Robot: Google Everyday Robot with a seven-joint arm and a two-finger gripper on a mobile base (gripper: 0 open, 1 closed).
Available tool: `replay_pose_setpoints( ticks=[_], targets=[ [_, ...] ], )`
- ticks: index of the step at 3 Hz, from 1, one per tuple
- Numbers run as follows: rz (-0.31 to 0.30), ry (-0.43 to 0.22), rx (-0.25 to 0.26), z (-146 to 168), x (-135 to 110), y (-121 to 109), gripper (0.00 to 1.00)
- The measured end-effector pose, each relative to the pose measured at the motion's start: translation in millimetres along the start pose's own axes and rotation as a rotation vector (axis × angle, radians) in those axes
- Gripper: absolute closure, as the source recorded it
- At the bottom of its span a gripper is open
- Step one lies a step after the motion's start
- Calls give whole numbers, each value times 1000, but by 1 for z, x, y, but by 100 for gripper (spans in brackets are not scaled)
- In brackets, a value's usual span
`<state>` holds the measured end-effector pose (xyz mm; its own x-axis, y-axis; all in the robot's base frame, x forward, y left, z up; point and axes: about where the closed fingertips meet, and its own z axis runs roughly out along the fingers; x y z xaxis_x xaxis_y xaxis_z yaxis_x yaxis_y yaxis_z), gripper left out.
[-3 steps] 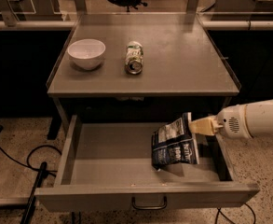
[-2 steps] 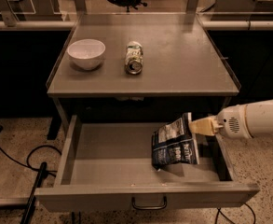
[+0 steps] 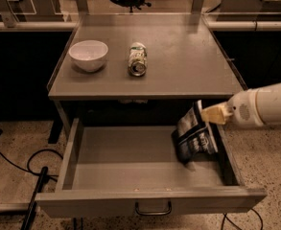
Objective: Place blue chip bag into top drawer
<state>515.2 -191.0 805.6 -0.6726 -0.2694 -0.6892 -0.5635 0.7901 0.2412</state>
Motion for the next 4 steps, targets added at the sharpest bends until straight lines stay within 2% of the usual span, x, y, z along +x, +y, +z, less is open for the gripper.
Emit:
replay_pose_setpoints(
  ticks=[1, 2, 3, 4],
  targets=[
    [-120, 15, 153, -33, -42, -13, 100],
    [-120, 15, 153, -33, -42, -13, 100],
    [-153, 20, 217, -26, -42, 2, 100],
    [-190, 40, 301, -19, -39, 13, 100]
  ],
)
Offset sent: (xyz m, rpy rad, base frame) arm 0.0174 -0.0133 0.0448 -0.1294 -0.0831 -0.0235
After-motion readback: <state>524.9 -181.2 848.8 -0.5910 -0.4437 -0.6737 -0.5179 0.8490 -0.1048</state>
